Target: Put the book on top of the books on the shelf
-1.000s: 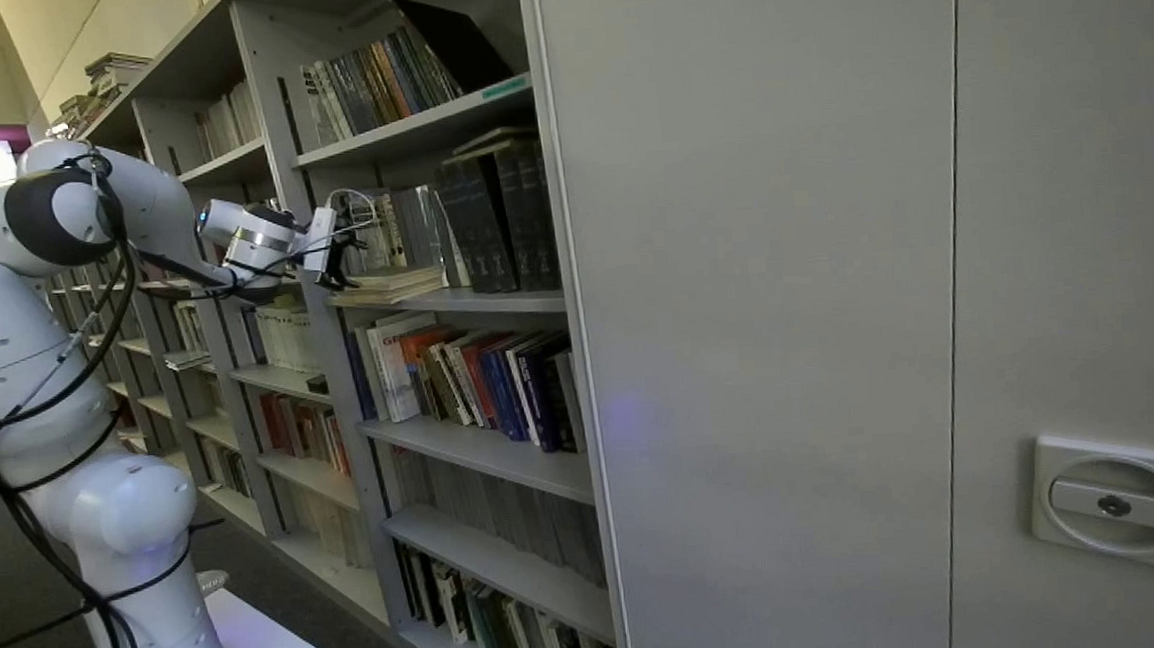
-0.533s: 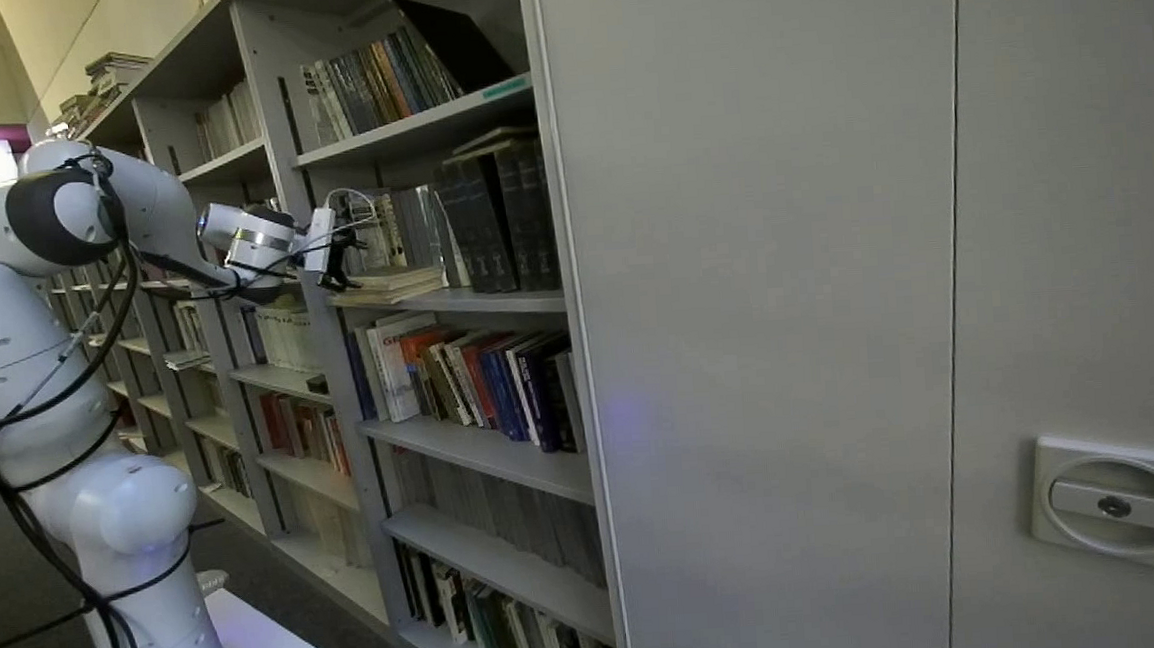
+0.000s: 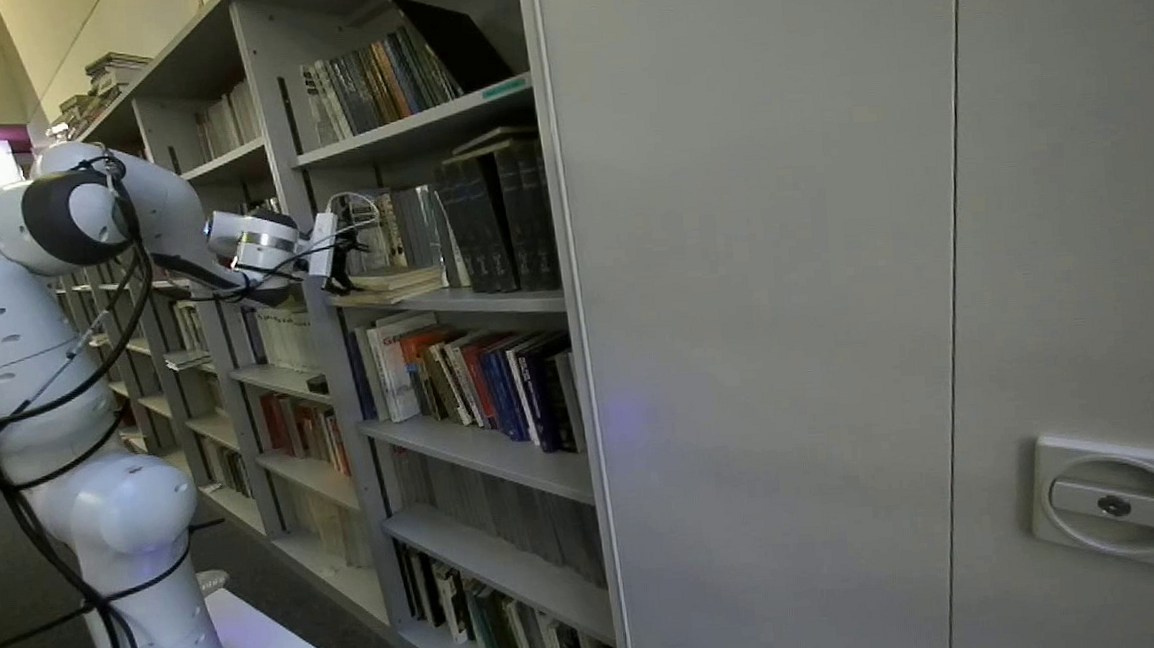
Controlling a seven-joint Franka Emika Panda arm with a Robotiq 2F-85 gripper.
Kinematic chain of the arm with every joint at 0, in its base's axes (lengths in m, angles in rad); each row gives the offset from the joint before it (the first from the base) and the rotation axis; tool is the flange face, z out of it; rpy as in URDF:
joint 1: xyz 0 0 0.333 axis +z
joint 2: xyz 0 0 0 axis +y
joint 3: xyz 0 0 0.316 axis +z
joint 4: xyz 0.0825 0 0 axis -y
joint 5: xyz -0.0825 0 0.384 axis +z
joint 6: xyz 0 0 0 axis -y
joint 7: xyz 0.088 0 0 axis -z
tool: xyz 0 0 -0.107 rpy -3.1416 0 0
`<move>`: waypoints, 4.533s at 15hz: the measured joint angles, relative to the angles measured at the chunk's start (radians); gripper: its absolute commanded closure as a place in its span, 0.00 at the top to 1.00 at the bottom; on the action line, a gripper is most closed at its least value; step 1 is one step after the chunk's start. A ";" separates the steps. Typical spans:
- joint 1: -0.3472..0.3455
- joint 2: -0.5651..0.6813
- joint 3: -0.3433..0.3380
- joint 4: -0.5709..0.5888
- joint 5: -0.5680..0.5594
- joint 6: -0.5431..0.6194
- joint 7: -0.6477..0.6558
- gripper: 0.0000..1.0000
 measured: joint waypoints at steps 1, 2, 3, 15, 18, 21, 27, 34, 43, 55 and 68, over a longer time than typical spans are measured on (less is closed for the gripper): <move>0.000 0.010 0.001 0.008 -0.012 -0.004 0.009 1.00; 0.000 0.018 0.003 0.015 -0.022 -0.011 0.016 1.00; 0.000 0.026 0.005 0.022 -0.027 -0.020 0.021 1.00; 0.044 0.086 0.003 0.093 -0.033 -0.108 0.021 1.00; 0.050 0.086 -0.003 0.093 -0.033 -0.109 0.022 1.00; 0.056 0.085 -0.009 0.089 -0.033 -0.109 0.027 1.00; 0.059 0.048 -0.011 0.062 -0.030 -0.107 0.048 1.00; 0.059 0.020 -0.014 0.054 -0.030 -0.107 0.052 1.00; 0.059 0.026 -0.015 0.054 -0.030 -0.107 0.052 1.00; 0.080 0.048 -0.015 0.061 -0.033 -0.107 0.052 0.12; 0.096 0.012 -0.015 0.038 -0.024 -0.107 0.053 0.03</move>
